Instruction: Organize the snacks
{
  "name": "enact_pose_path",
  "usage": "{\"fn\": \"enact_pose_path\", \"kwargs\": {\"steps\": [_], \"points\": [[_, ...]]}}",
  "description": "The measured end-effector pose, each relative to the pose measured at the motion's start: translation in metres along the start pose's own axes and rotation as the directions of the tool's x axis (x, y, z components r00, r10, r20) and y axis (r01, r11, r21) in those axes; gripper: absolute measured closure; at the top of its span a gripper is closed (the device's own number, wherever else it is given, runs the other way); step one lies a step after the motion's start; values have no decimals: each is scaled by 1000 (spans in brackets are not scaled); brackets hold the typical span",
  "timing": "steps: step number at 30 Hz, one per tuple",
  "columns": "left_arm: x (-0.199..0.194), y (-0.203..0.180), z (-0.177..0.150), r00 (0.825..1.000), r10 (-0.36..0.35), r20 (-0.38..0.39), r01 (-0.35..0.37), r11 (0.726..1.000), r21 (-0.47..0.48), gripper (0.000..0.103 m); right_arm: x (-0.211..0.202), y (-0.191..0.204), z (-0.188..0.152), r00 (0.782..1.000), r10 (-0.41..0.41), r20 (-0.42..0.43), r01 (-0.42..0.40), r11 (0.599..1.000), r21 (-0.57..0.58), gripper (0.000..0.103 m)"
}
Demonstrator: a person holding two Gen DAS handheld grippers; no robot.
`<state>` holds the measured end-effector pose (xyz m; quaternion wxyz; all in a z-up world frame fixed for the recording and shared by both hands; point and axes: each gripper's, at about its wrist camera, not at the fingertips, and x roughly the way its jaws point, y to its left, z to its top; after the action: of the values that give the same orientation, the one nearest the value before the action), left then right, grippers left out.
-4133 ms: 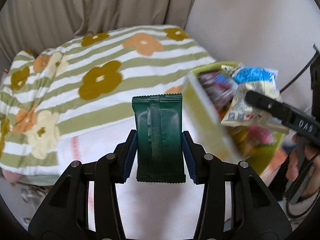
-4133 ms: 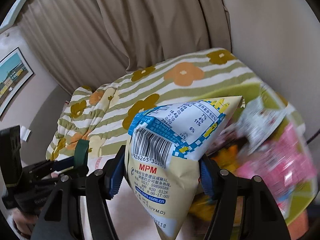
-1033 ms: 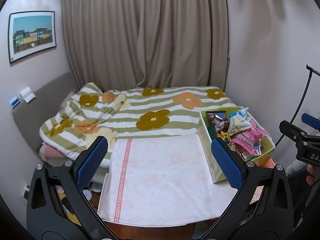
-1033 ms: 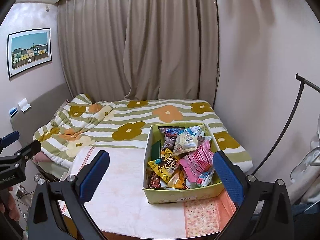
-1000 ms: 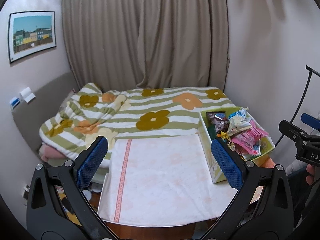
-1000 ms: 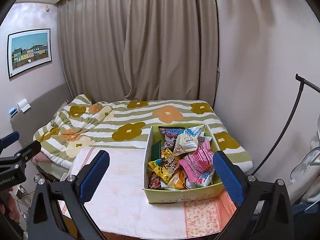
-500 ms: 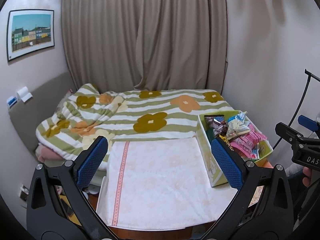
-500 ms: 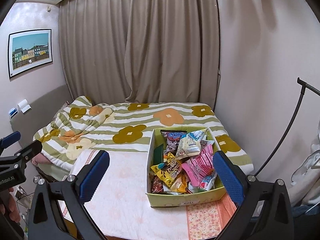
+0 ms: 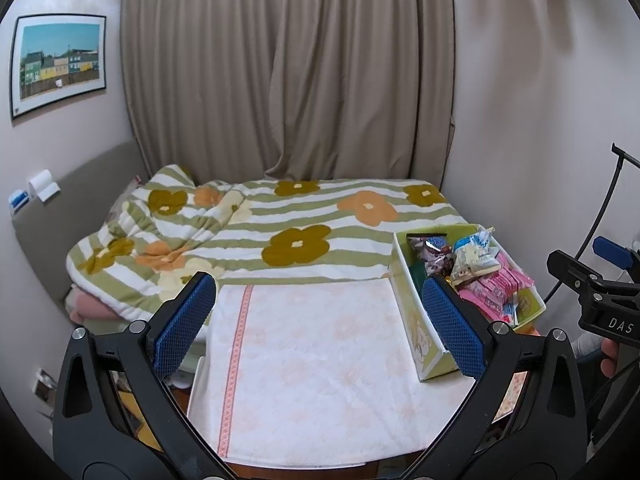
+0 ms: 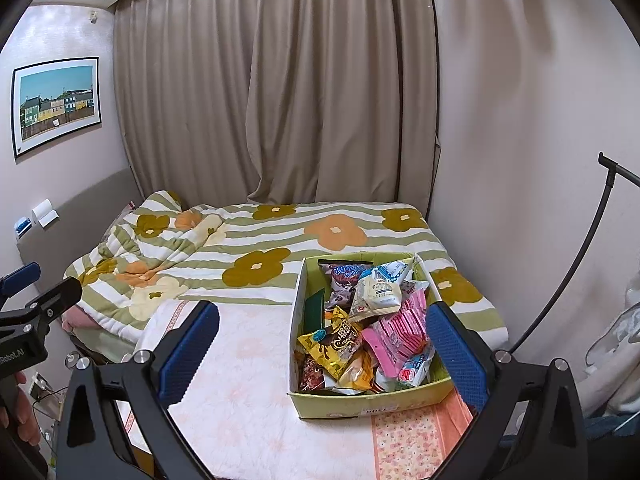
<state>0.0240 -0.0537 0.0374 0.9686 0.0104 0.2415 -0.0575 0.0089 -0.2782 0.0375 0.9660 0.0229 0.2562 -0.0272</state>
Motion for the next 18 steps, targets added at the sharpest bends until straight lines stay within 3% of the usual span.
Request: {"fn": "enact_pose_path", "kwargs": {"steps": [18], "points": [[1,-3,0,1000,8,0,-8,1000,-12,0,8,-7,0,1000,2,1,-2,1000,3,0]]}}
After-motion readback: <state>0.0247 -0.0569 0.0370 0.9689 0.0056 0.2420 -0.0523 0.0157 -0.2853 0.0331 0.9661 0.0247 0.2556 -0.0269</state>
